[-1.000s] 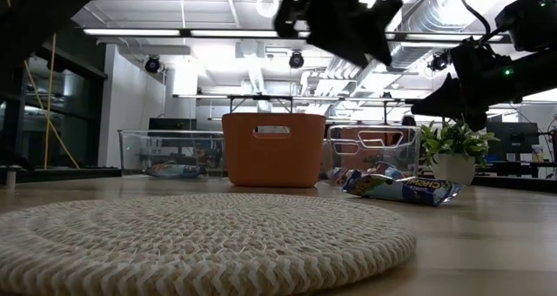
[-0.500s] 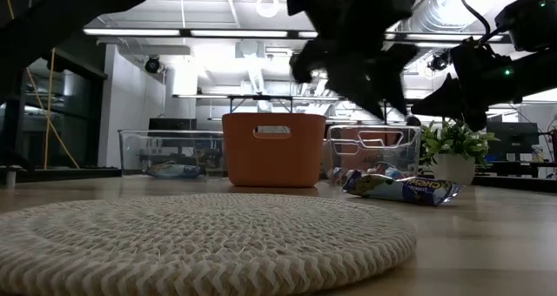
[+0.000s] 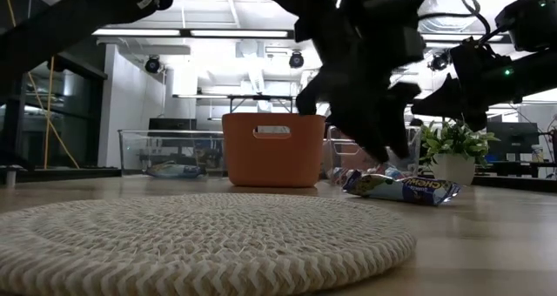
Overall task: Pick and place Granola Bars by type
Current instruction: Put the blue granola bar into the left transparent bin
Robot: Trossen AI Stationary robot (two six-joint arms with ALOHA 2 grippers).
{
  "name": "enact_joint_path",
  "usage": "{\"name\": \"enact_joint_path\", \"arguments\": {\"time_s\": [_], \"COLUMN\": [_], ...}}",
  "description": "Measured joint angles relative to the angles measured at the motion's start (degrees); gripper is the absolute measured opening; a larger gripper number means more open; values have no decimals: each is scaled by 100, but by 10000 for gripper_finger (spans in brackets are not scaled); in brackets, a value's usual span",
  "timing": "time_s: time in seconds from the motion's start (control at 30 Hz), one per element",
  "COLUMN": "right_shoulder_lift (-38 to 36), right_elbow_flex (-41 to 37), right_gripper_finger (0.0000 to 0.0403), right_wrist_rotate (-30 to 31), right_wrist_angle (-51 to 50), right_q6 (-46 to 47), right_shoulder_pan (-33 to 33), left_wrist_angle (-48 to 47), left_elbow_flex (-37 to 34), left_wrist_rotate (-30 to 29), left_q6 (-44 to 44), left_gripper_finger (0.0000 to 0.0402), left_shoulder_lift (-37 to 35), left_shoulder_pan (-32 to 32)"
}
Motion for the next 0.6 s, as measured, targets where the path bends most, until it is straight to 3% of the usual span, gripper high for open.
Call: {"name": "enact_joint_path", "arguments": {"time_s": [0.6], "right_shoulder_lift": [0], "right_elbow_flex": [2], "right_gripper_finger": [0], "right_wrist_rotate": [-1], "right_wrist_angle": [-17], "right_q6": [0], "right_shoulder_pan": [-1], "left_wrist_angle": [-326], "left_elbow_flex": [7], "left_wrist_rotate": [-8], "left_q6": [405], "left_gripper_finger": [184], "left_shoulder_lift": [43], "left_shoulder_pan": [-13]}}
